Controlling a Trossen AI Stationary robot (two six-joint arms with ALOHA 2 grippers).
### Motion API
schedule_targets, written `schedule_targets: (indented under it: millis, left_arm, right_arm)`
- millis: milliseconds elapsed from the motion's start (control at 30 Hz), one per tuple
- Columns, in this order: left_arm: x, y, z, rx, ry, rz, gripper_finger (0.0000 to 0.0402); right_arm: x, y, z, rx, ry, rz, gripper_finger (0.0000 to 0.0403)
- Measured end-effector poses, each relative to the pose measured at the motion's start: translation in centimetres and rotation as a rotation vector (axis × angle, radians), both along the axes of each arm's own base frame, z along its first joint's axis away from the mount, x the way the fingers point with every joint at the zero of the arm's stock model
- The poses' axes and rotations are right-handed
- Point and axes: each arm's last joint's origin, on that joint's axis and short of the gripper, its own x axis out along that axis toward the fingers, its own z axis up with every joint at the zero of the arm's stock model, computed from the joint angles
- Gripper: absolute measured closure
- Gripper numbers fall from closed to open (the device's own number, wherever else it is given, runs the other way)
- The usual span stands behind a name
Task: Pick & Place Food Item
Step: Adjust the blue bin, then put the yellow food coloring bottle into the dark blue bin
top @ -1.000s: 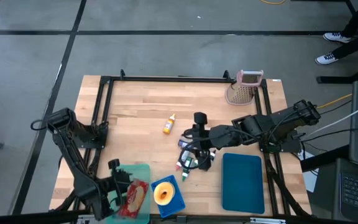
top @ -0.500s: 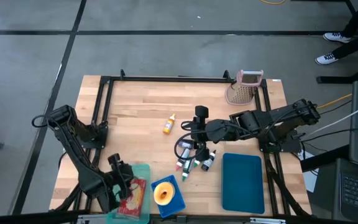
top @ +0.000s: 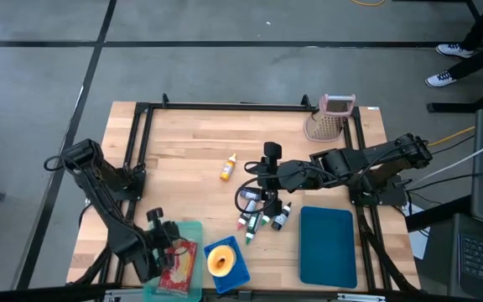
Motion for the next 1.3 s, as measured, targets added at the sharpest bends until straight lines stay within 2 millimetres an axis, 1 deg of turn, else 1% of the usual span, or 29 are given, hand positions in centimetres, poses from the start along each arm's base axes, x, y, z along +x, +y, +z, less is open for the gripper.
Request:
schedule_targets:
  millis: [100,200,333,533,700,800,900,967,1067,1167,1233,1300]
  left_arm:
    - [-0.4,0.9,-2.2,-0.008,0.049,0.015,0.0399]
    - [-0.8,1.7,-3.5,-0.022,0.092,0.024,0.0400]
    - [-1.2,2.5,-4.4,-0.003,0.120,0.030,0.0400]
    - [-1.7,4.2,-5.8,0.060,0.178,0.059,0.0400]
    - [-2.3,5.8,-6.1,0.089,0.193,0.083,0.0400]
    - [-2.8,6.9,-5.3,0.117,0.164,0.107,0.0400]
    - [-3.3,7.9,-3.8,0.133,0.106,0.126,0.0400]
    - [-3.4,8.2,-2.7,0.106,0.046,0.127,0.0400]
    - [-3.4,8.3,-1.2,0.004,-0.059,0.116,0.0397]
    - [-2.6,7.8,0.9,-0.046,-0.267,0.074,0.0382]
    - [-1.8,7.7,2.8,0.004,-0.423,0.046,0.0363]
    - [-0.8,8.1,4.5,0.094,-0.532,0.041,0.0341]
  right_arm:
    - [0.0,0.0,0.0,0.000,0.000,0.000,0.0186]
    - [0.0,0.0,0.0,0.001,-0.001,-0.001,0.0186]
    - [0.0,-0.1,0.0,0.004,-0.001,-0.003,0.0186]
    - [0.0,0.0,0.0,0.010,-0.003,-0.006,0.0185]
    - [0.0,0.0,0.0,0.014,-0.003,-0.006,0.0186]
    - [0.0,-0.1,0.0,0.007,-0.003,-0.004,0.0186]
    - [0.1,-0.3,0.0,0.005,-0.002,-0.008,0.0185]
    - [0.1,-0.3,0.0,0.005,-0.002,-0.010,0.0186]
    - [0.1,-0.3,0.0,0.005,-0.002,-0.008,0.0186]
    - [-0.1,0.3,0.0,0.012,-0.002,0.005,0.0185]
    - [-0.4,1.0,0.0,0.017,-0.003,0.022,0.0186]
    - [-0.7,1.7,0.2,-0.001,-0.014,0.017,0.0186]
